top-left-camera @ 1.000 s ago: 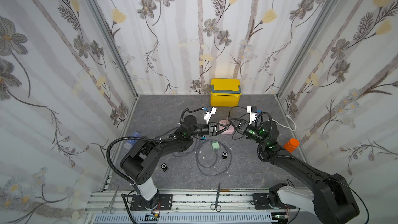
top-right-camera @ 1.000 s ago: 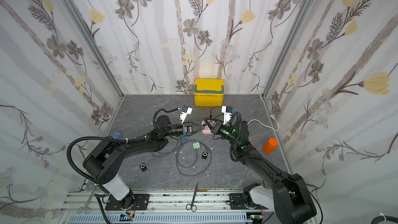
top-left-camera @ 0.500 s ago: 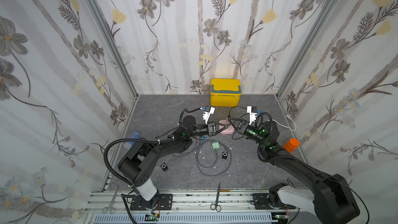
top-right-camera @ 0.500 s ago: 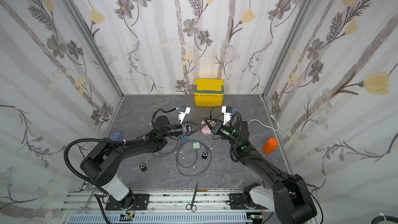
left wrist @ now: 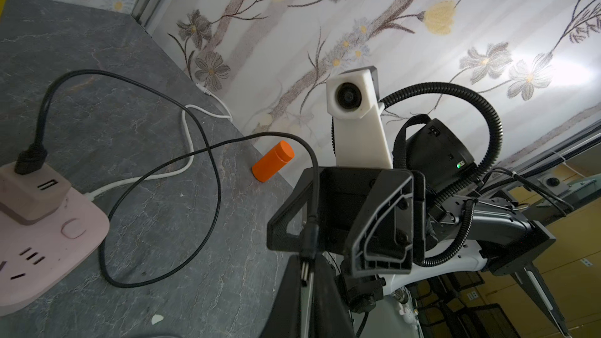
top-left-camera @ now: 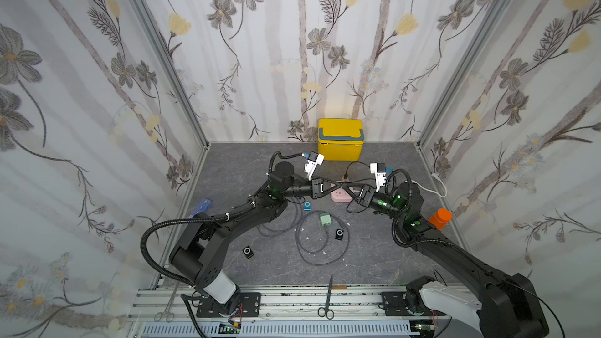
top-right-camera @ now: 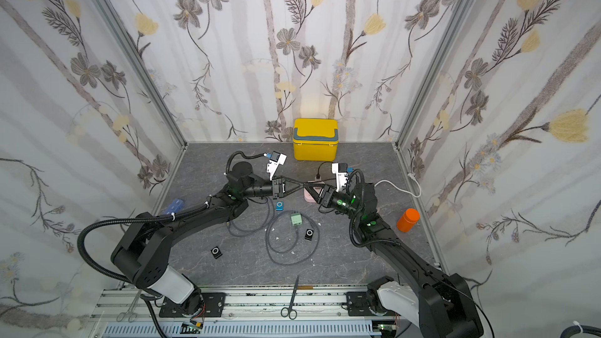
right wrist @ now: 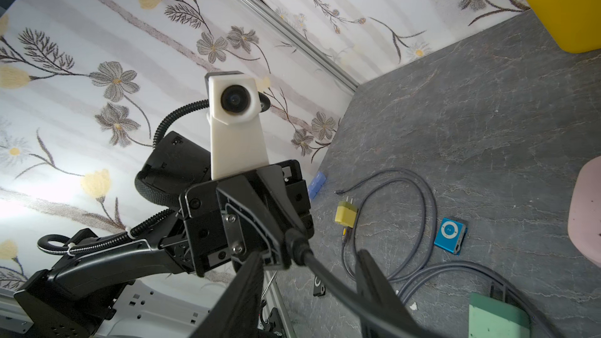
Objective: Charge mp3
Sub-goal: Pick up the charging cable from the center of the board.
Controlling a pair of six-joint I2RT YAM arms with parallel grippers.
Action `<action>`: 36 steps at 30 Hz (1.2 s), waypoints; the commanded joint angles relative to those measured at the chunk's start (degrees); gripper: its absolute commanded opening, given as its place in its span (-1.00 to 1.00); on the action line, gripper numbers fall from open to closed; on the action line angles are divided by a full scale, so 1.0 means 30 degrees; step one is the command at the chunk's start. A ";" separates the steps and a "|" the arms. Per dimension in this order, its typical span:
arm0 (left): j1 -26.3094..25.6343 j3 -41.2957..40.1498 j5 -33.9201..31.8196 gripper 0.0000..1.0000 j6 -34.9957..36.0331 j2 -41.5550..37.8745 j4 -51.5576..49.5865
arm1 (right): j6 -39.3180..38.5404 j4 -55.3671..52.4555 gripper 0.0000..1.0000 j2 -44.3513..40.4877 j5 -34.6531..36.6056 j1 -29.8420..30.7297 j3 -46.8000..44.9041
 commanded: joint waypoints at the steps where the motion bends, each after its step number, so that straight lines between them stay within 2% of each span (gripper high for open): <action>1: 0.0032 0.1437 0.1162 -0.94 0.5216 -0.0644 -0.6438 | -0.0840 -0.0364 -0.01 -0.0220 -0.1331 -0.0171 0.0213; 5: 0.0294 0.2030 0.1392 -0.95 0.6003 -0.0951 -0.7841 | -0.1084 -0.0272 0.01 0.0297 -0.3577 -0.0205 0.0574; 9: 0.0373 0.2342 0.1613 -0.96 0.6361 -0.0796 -0.8564 | -0.1085 0.0220 -0.06 0.0143 -0.3549 -0.0216 0.0258; 13: 0.0392 0.2295 0.1597 -0.96 0.6339 -0.0736 -0.8557 | -0.1397 0.0384 -0.42 -0.0245 -0.3455 -0.0208 0.0187; 18: 0.0389 0.2280 0.1903 -0.98 0.6280 -0.0840 -0.8234 | -0.1853 -0.0620 -0.29 0.0094 -0.3458 -0.0233 0.0439; 25: 0.0357 0.2280 0.2263 -0.99 0.6105 -0.0835 -0.8057 | -0.1628 -0.0066 -0.30 0.0339 -0.3145 -0.0234 0.0381; 29: 0.0376 0.2335 0.2282 -1.00 0.6447 -0.0761 -0.8467 | -0.0885 0.1279 -0.32 0.0543 -0.3057 -0.0238 0.0180; 36: 0.0306 0.2252 0.2242 -1.00 0.6771 -0.0715 -0.8635 | 0.0186 0.2772 -0.51 0.1203 -0.3667 -0.0243 -0.0040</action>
